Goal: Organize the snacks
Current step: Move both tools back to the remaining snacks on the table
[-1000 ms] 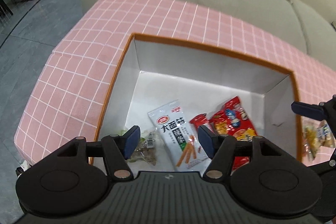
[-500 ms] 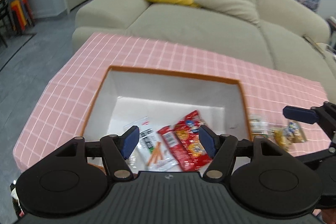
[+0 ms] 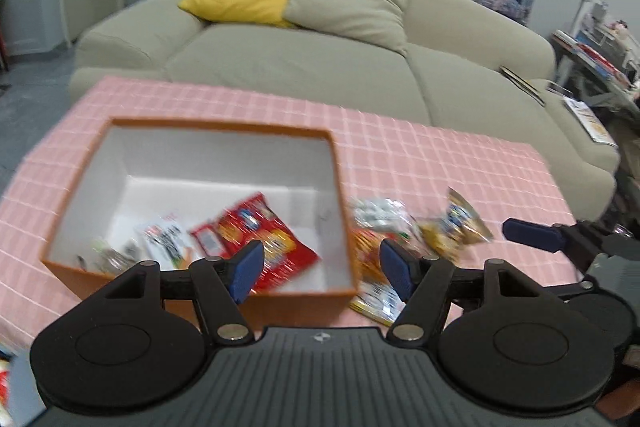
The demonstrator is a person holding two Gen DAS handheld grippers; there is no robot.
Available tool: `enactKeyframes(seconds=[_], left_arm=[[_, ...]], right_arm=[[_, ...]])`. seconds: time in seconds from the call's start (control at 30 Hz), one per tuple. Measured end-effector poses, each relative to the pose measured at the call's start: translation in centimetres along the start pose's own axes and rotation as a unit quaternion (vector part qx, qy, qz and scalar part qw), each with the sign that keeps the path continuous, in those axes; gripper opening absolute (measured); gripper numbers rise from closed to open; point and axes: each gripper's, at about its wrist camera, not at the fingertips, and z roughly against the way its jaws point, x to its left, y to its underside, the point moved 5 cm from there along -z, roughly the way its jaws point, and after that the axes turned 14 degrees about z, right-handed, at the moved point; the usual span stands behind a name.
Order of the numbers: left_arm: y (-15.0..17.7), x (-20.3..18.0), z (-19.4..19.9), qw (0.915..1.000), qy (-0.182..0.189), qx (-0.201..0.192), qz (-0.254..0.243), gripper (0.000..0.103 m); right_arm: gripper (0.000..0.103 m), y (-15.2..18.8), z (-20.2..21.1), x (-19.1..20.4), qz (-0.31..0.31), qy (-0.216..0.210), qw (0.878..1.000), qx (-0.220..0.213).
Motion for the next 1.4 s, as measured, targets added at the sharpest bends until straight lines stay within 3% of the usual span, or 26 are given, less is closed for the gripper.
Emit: enactKeyframes(seconds=[0.1, 0.27, 0.5, 0.6, 0.73, 1.03, 1.17, 1.23, 1.33, 1.4], left_arm=[[1.1, -0.9, -0.8, 0.9996, 0.023, 0.015, 0.003, 0.078], [2.7, -3.0, -2.2, 0.9981, 0.044, 0.026, -0.035, 0.077], [5.0, -4.9, -4.1, 0.9958, 0.047, 0.059, -0.053, 0.074], [5.0, -6.0, -4.8, 0.9937, 0.037, 0.054, -0.091, 0.073], [4.6, -7.4, -6.1, 0.9833, 0.014, 0.058, -0.172, 0.073], [3.6, -9.0, -10.0, 0.9419, -0.003, 0.109, -0.318, 0.073], [3.8, -9.3, -12.0, 0.9137, -0.007, 0.156, -0.375, 0.073], [4.0, -9.6, -13.0, 0.8955, -0.018, 0.172, -0.410, 0.073], [4.2, -10.1, -14.3, 0.8730, -0.029, 0.193, -0.447, 0.076], [4.3, -10.2, -15.4, 0.8600, -0.037, 0.210, -0.464, 0.078]], right_arm=[[0.088, 2.4, -0.1, -0.9, -0.003, 0.022, 1.000, 0.021], [0.088, 6.0, -0.3, -2.6, -0.026, 0.044, 0.998, 0.045], [0.083, 8.8, -0.8, -4.1, -0.017, 0.048, 0.997, 0.054], [0.082, 9.3, -1.4, -4.5, 0.004, 0.044, 0.997, 0.056], [0.076, 9.2, -2.3, -5.4, 0.030, 0.042, 0.997, 0.061], [0.077, 7.6, -5.1, -8.5, 0.056, 0.046, 0.996, 0.059], [0.078, 7.3, -7.3, -9.0, 0.084, 0.039, 0.993, 0.072], [0.078, 7.3, -8.2, -9.2, 0.097, 0.035, 0.992, 0.076], [0.088, 7.1, -9.2, -9.6, 0.112, 0.029, 0.990, 0.078], [0.089, 6.9, -9.9, -10.0, 0.115, 0.026, 0.990, 0.079]])
